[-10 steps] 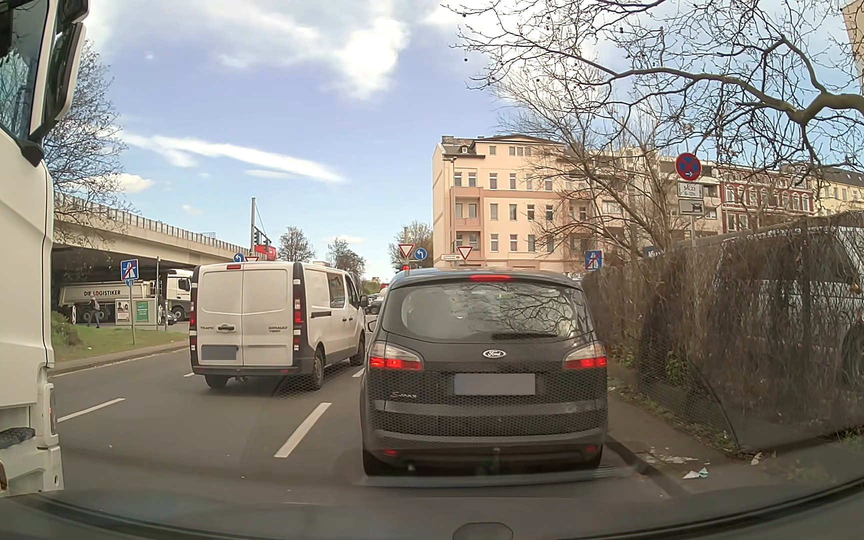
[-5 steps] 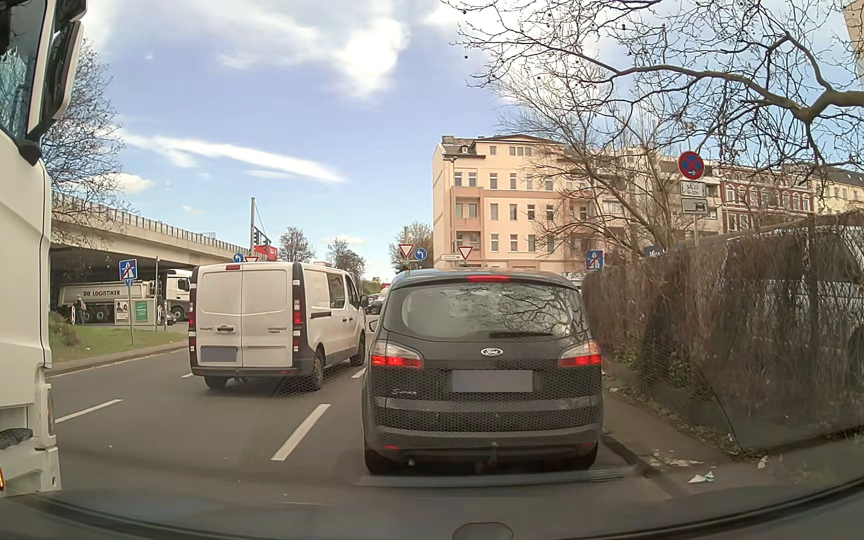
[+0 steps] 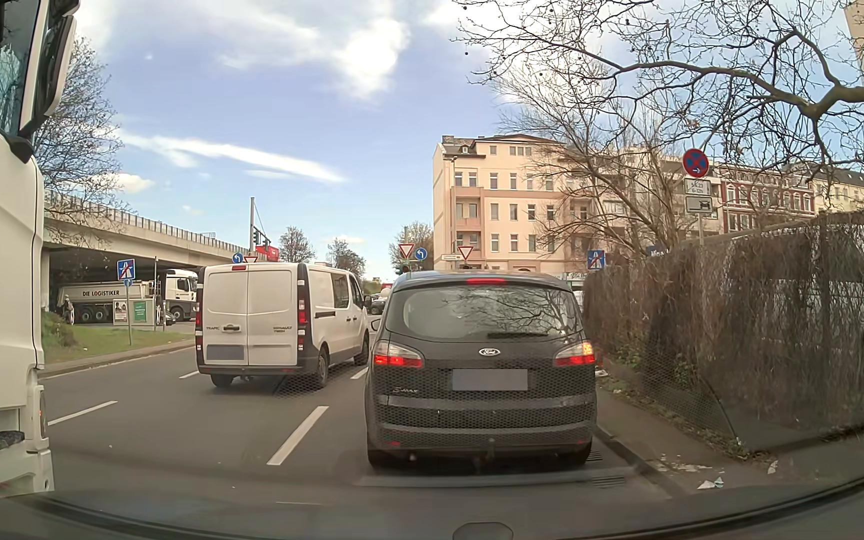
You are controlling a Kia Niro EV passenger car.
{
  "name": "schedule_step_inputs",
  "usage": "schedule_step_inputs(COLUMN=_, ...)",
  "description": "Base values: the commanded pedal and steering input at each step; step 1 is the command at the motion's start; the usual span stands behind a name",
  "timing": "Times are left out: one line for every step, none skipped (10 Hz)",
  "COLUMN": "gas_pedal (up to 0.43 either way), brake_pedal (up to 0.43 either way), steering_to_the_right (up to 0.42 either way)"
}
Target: Follow the waypoints while adhering to traffic rules and regulations
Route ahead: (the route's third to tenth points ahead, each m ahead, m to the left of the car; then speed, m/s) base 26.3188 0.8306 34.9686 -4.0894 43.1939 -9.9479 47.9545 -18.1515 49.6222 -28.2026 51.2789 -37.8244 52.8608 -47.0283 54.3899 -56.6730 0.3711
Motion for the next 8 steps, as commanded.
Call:
schedule_step_inputs(gas_pedal=0.000, brake_pedal=0.024, steering_to_the_right=-0.012)
schedule_step_inputs(gas_pedal=0.000, brake_pedal=0.000, steering_to_the_right=-0.012)
schedule_step_inputs(gas_pedal=0.000, brake_pedal=0.000, steering_to_the_right=-0.012)
schedule_step_inputs(gas_pedal=0.000, brake_pedal=0.000, steering_to_the_right=-0.012)
schedule_step_inputs(gas_pedal=0.000, brake_pedal=0.000, steering_to_the_right=-0.013)
schedule_step_inputs(gas_pedal=0.079, brake_pedal=0.000, steering_to_the_right=-0.013)
schedule_step_inputs(gas_pedal=0.150, brake_pedal=0.000, steering_to_the_right=-0.012)
schedule_step_inputs(gas_pedal=0.157, brake_pedal=0.000, steering_to_the_right=-0.008)
